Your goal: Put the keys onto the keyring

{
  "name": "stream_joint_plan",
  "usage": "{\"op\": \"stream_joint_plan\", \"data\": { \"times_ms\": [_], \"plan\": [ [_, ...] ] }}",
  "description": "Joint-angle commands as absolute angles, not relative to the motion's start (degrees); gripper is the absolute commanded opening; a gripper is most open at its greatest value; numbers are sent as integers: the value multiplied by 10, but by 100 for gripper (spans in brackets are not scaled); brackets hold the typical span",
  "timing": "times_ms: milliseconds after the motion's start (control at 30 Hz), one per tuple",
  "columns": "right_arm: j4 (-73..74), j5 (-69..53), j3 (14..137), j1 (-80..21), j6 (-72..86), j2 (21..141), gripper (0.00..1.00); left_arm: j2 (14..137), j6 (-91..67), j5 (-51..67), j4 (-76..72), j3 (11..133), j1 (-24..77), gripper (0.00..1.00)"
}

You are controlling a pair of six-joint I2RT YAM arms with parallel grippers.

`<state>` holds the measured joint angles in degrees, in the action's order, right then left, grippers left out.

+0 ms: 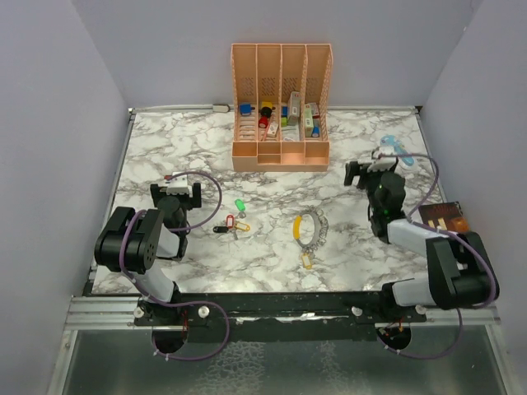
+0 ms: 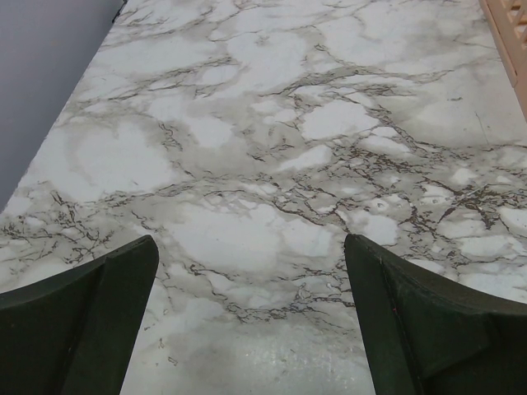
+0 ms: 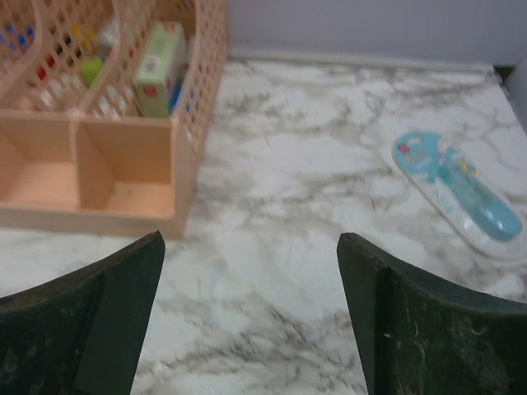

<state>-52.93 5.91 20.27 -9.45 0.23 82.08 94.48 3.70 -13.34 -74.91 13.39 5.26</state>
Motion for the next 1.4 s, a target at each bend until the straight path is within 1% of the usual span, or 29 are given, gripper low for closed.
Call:
{"op": "stream_joint_plan", "data": {
  "times_ms": [0, 33, 100, 167, 267, 333, 400, 533, 700, 833, 1167, 1367],
  "plan": [
    [-195, -1, 343, -106, 62, 732, 83, 943, 29, -128, -752, 145, 44, 99],
    [-147, -11, 364, -108, 71, 726, 79, 942, 28, -125, -750, 147, 42, 99],
    [-61, -28, 402, -109, 91, 724, 75, 942, 26, -119, -746, 148, 39, 99],
    [1, -52, 426, -115, 100, 726, 69, 942, 25, -117, -744, 149, 37, 99],
    [63, -59, 450, -148, 121, 732, 67, 941, 25, -115, -743, 149, 36, 99],
    [104, -27, 474, -189, 131, 744, 65, 941, 25, -114, -744, 149, 36, 99],
    [154, 25, 502, -252, 145, 765, 65, 942, 25, -114, -743, 149, 36, 99],
    [242, 66, 552, -303, 175, 809, 58, 941, 25, -114, -743, 149, 36, 99],
    [273, 62, 578, -310, 185, 834, 46, 941, 24, -113, -743, 149, 36, 99],
    [298, 57, 607, -314, 183, 869, 39, 941, 23, -113, -743, 149, 36, 99],
    [324, 61, 676, -339, 185, 970, 35, 942, 24, -112, -741, 150, 35, 99],
    [344, 65, 723, -358, 184, 1012, 29, 942, 24, -112, -741, 150, 35, 99]
  ]
}}
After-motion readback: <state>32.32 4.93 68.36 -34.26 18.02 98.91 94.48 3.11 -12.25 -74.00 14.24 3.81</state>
